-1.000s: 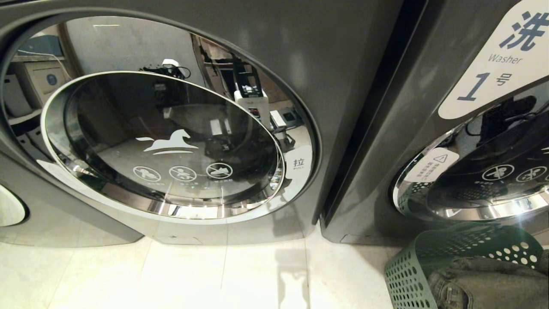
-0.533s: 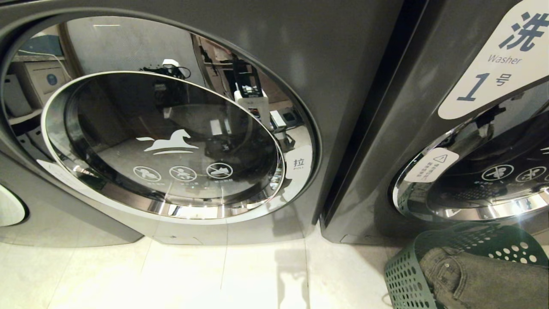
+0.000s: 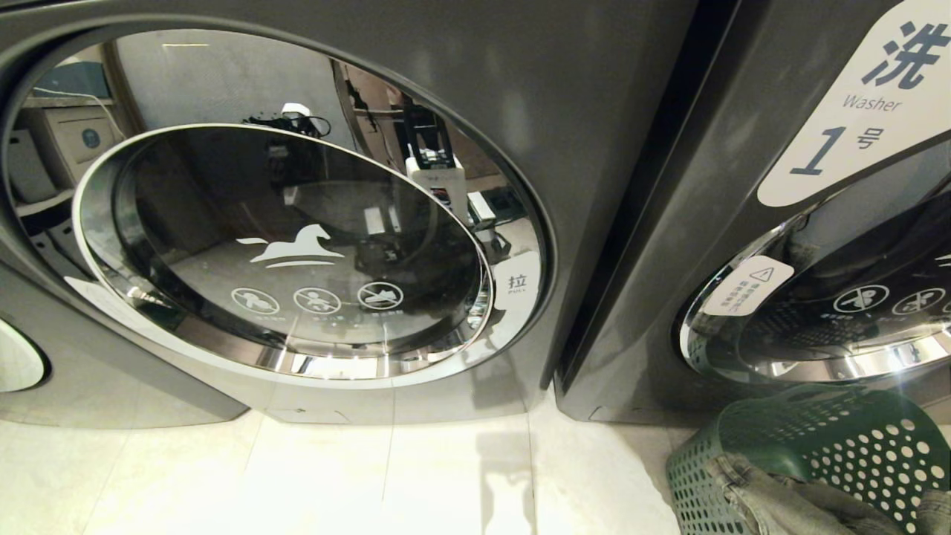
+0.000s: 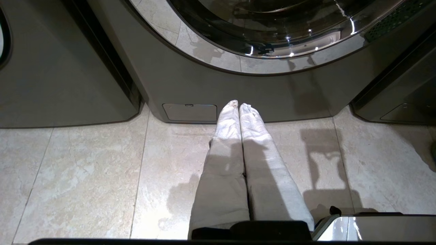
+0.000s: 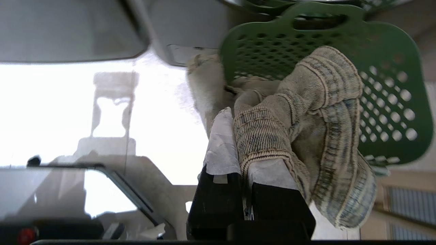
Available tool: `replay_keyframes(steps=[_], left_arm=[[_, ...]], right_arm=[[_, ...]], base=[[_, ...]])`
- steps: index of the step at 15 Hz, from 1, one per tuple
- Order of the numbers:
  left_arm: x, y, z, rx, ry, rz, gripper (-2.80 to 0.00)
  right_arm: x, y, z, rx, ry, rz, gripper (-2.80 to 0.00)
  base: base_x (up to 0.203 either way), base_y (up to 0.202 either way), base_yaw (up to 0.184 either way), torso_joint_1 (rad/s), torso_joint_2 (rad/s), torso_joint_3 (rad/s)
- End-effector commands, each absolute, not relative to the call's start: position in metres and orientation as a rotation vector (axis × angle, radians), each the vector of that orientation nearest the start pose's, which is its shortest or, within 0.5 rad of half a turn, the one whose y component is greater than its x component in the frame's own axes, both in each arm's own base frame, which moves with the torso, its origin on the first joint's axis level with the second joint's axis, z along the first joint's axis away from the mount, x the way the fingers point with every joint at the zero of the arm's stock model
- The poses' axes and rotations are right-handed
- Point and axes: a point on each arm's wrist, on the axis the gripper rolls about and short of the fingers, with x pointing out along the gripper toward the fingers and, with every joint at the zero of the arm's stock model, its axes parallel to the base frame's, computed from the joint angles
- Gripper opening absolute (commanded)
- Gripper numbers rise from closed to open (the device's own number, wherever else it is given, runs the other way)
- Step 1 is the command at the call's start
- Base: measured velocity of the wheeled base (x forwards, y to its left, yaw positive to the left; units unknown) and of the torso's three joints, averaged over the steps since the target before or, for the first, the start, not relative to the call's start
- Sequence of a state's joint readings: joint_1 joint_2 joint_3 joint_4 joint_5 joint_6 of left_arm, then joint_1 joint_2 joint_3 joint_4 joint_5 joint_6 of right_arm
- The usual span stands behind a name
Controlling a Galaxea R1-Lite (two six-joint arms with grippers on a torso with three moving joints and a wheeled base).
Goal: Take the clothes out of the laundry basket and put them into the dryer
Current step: Take the clothes out of the basket
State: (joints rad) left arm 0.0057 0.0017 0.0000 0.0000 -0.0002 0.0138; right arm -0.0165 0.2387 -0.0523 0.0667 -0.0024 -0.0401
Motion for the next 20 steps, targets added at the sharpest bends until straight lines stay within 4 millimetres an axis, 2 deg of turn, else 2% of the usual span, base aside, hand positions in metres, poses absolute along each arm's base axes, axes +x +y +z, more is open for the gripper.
replay_keyframes(steps=[1,3,20], left_arm=[[-0.0227,-0.0001,0.0755,0.014,0.002,0.006,-2.80],[-0.0227,-0.0001,0.0755,0.000,0.001,0.006,-2.80],[-0.0227,-0.0001,0.0757,0.000,0.000,0.006,-2.80]], right_arm=[[-0.0237,0.0007,0.0782,-0.065,0.112,0.022,-2.80],[-0.0270,0.0008,0.0758,-0.086,0.072,0.029,-2.80],[-0.0267,0.0007,0.0761,-0.051,0.071,0.025,-2.80]], base=[[0.000,0.000,0.000,0.000,0.00,0.000],[0.000,0.000,0.000,0.000,0.00,0.000],[0.000,0.000,0.000,0.000,0.00,0.000]])
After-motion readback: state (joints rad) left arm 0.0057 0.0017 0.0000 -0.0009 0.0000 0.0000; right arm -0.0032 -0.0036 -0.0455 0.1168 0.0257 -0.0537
